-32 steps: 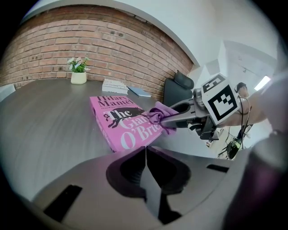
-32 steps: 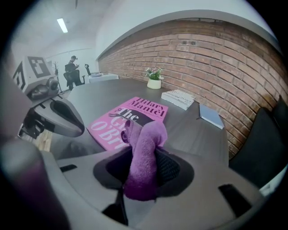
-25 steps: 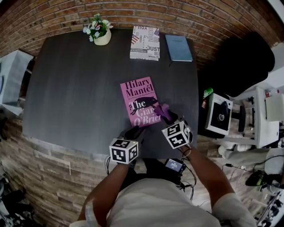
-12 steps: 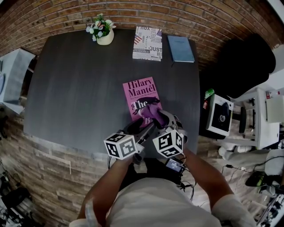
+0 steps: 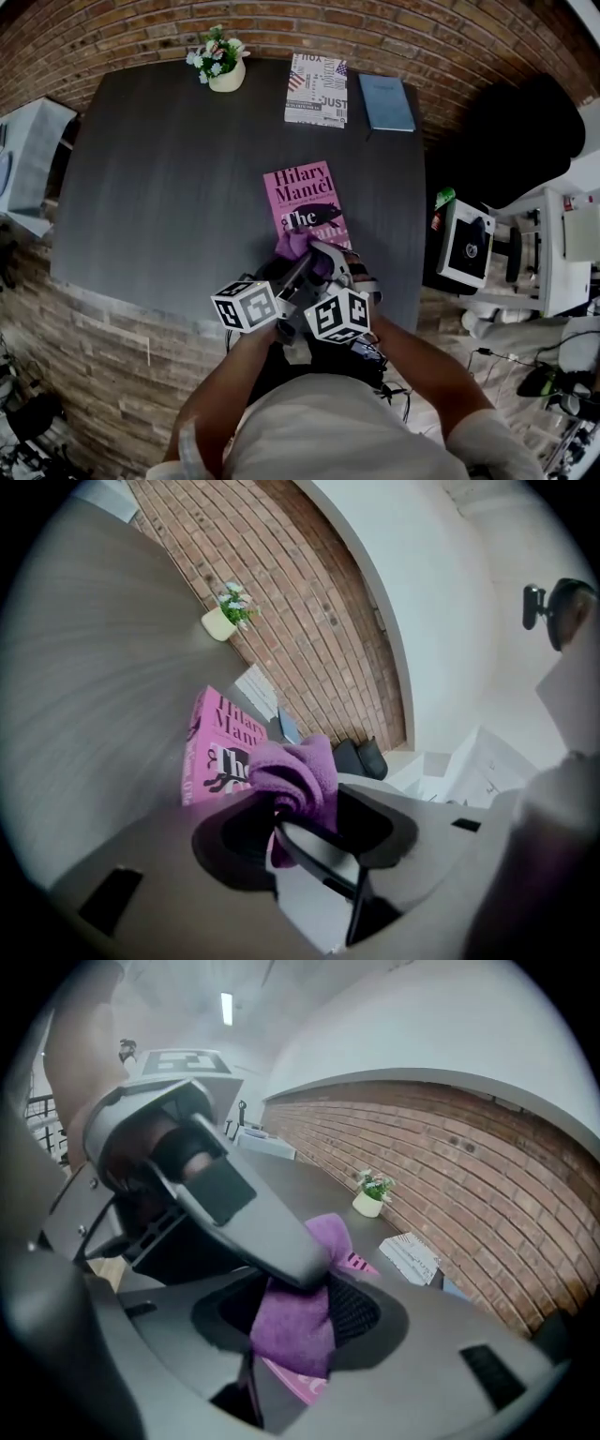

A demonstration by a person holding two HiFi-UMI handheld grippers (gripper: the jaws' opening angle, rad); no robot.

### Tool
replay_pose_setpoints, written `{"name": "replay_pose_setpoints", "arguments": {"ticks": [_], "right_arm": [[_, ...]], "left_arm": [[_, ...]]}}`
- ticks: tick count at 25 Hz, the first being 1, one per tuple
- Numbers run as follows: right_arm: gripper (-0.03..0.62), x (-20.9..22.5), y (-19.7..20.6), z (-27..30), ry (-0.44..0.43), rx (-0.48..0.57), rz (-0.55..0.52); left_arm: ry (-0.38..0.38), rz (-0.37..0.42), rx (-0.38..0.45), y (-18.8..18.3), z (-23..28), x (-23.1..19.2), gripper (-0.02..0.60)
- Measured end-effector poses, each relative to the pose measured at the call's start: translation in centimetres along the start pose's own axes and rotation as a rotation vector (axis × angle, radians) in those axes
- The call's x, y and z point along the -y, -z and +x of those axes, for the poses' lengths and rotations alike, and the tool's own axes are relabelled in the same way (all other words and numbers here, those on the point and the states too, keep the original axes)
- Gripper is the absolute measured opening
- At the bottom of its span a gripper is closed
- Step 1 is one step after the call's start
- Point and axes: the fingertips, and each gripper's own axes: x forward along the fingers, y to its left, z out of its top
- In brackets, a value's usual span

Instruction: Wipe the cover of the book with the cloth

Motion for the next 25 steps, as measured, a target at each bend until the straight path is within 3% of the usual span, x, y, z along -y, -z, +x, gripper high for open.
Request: {"name": "replay_pose_setpoints", "arguments": {"ticks": [1,8,15,17,19,25], "right_arm": [[0.183,-0.1,-0.1,0.1,-0.011,0.004,0.011],[0.243,-0.8,-0.2,0.3,-0.081,0.023,0.053],[0.249,-0.5,0.5,0.7,-0.129,-0.002,0.035],[0.205,0.3,1.5,1.1,-0.124,-0.045,0.033],[0.06,1.1,3.0,1.7,-0.128,-0.117,0.018],[0.023,1.4,7.5,3.8,-0.2,-0.37,-0.037]], "left_arm": [[-0.002,-0.009,0.003,0.0,-0.2,-0.3,0.192],[0.02,0.022,-0.019,0.0,-1.3,-1.4,0.154],[-0.08,0.154,-0.026,-3.4,-3.2,-4.9,0.144],[-0.138,0.202,-0.026,-4.7,-3.9,-6.4,0.143],[-0.201,0.271,-0.044,-5.9,-4.4,-8.0,0.141],[-0.301,0.516,-0.133,-8.6,-3.6,-10.1,0.137]]}}
